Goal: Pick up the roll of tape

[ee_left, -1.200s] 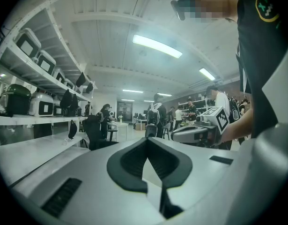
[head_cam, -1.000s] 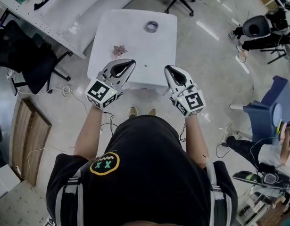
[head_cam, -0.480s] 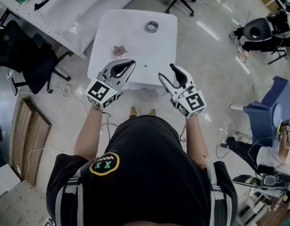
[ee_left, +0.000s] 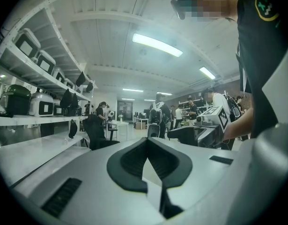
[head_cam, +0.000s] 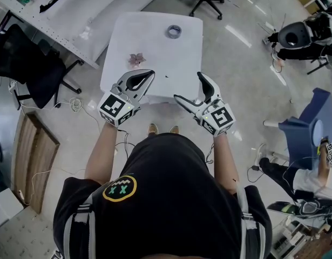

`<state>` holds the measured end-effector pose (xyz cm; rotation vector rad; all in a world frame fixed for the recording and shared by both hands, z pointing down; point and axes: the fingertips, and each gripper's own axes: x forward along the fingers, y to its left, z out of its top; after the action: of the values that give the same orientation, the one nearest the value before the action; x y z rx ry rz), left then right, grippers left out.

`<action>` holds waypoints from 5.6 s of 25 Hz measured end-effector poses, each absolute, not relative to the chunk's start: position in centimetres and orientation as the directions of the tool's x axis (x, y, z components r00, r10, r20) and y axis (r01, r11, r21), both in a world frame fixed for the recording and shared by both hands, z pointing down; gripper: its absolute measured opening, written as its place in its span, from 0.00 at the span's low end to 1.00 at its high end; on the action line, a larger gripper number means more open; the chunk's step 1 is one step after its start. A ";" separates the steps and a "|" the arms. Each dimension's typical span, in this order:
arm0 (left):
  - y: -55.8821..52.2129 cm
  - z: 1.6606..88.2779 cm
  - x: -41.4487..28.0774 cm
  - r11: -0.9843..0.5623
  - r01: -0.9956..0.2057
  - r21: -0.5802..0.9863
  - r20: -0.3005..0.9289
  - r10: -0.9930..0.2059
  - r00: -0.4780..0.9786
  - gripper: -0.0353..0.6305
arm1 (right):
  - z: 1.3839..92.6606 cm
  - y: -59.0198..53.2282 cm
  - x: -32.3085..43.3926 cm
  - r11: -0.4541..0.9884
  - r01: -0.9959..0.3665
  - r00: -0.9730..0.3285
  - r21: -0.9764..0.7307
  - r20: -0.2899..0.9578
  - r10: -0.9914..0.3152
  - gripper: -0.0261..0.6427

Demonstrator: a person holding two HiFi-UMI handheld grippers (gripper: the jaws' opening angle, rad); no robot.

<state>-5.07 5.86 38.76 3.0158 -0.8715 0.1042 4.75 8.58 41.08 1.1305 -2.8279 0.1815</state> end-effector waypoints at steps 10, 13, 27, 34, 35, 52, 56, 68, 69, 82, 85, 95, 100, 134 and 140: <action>6.0 38.5 -4.7 -0.844 -0.536 -0.019 0.066 -0.536 0.842 0.08 | 41.7 8.5 5.1 0.710 -0.703 -0.704 -0.035 0.173 -0.689 0.93; 6.1 38.3 -4.5 -0.842 -0.540 -0.022 0.065 -0.540 0.839 0.08 | 41.6 8.5 5.5 0.708 -0.705 -0.702 -0.030 0.169 -0.692 0.93; 8.1 37.9 -1.3 -0.821 -0.570 -0.029 0.062 -0.570 0.819 0.08 | 41.4 10.4 9.6 0.719 -0.694 -0.716 -0.043 0.144 -0.683 0.93; 9.3 38.4 -0.2 -0.816 -0.578 -0.025 0.074 -0.578 0.813 0.08 | 41.7 11.0 10.9 0.725 -0.687 -0.723 -0.047 0.143 -0.675 0.93; 9.2 38.6 -0.2 -0.815 -0.580 -0.025 0.076 -0.580 0.811 0.08 | 41.8 10.9 10.8 0.726 -0.686 -0.724 -0.048 0.143 -0.675 0.93; -0.8 40.7 -3.7 -0.832 -0.550 -0.070 0.094 -0.555 0.827 0.08 | 44.3 1.3 7.4 0.707 -0.705 -0.706 -0.058 0.158 -0.691 0.93; -5.7 41.6 -4.4 -0.850 -0.524 -0.060 0.103 -0.527 0.844 0.08 | 44.7 -3.1 6.1 0.700 -0.712 -0.697 -0.054 0.175 -0.695 0.93; -15.4 42.9 -6.1 -0.886 -0.464 -0.022 0.102 -0.464 0.880 0.08 | 45.0 -12.1 4.0 0.661 -0.750 -0.649 -0.027 0.222 -0.727 0.93; -15.7 43.0 -6.1 -0.889 -0.458 -0.014 0.096 -0.457 0.884 0.08 | 45.1 -12.5 3.9 0.658 -0.752 -0.646 -0.026 0.226 -0.729 0.93; -19.5 43.8 -5.3 -0.876 -0.482 -0.009 0.105 -0.480 0.871 0.08 | 45.8 -16.7 4.7 0.676 -0.736 -0.665 -0.038 0.232 -0.710 0.93; -20.4 43.7 -5.3 -0.863 -0.505 0.001 0.109 -0.502 0.858 0.08 | 46.3 -17.8 4.7 0.691 -0.722 -0.679 -0.042 0.240 -0.694 0.93; -21.7 43.9 -3.7 -0.844 -0.537 0.010 0.123 -0.532 0.838 0.08 | 51.0 -22.3 5.6 0.772 -0.633 -0.693 0.051 0.408 -0.595 0.93; -22.1 44.0 -3.2 -0.836 -0.549 0.002 0.140 -0.543 0.828 0.08 | 53.8 -24.4 5.8 0.810 -0.581 -0.692 0.078 0.477 -0.542 0.93; -21.9 45.7 -5.7 -0.746 -0.662 0.071 0.209 -0.638 0.741 0.08 | 80.8 -29.6 3.4 0.994 -0.110 -0.353 -0.021 0.935 -0.019 0.89; -21.6 46.6 -6.8 -0.737 -0.672 0.069 0.224 -0.645 0.730 0.08 | 81.9 -30.1 3.4 0.996 -0.084 -0.310 0.011 0.950 -0.036 0.81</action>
<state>-6.81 -21.63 46.57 2.7854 -1.0673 0.2783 3.36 -30.11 81.87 0.0868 -1.8860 0.0476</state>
